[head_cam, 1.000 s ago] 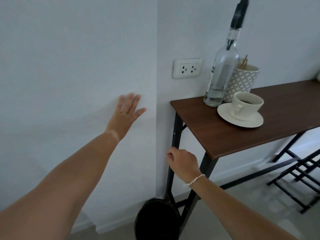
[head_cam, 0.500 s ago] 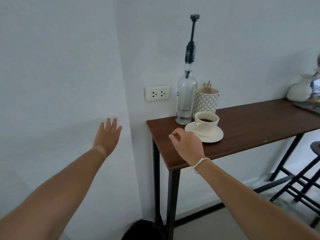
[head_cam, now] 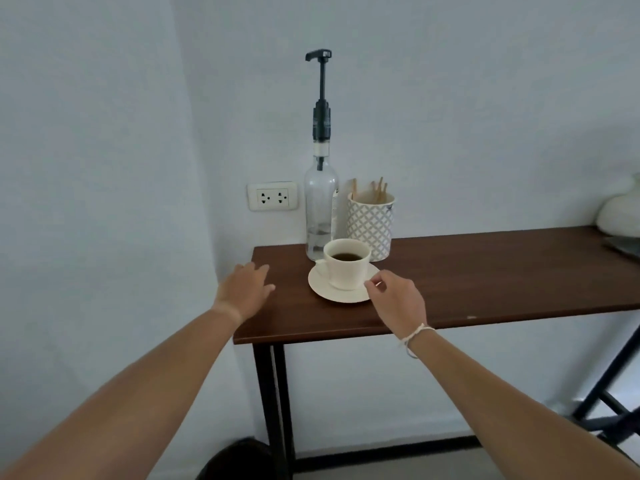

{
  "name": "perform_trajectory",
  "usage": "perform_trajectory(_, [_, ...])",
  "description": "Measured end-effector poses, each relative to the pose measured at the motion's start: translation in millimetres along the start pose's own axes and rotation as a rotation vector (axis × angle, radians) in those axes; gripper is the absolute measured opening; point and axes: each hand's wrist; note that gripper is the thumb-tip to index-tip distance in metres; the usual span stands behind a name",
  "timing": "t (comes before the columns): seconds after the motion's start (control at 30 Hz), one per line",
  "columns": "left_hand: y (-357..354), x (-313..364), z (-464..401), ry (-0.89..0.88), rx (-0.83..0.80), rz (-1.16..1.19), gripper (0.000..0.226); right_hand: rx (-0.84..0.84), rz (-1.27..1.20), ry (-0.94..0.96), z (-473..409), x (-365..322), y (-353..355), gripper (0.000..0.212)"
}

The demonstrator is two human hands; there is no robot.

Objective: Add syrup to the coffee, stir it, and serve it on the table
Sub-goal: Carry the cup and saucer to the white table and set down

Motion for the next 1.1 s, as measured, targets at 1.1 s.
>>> perform_trajectory(1.1, [-36.6, 85.9, -42.3, 0.44, -0.112, 0.619, 0.032, -0.514, -0.333, -0.104, -116.6, 41.7, -24.6, 0.026])
Point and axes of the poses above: each hand's wrist, its own z-axis away from the middle knuckle, its own y-axis out of the back of the hand, x = y × z, and after that the axes turned 10 degrees about z, right-handed
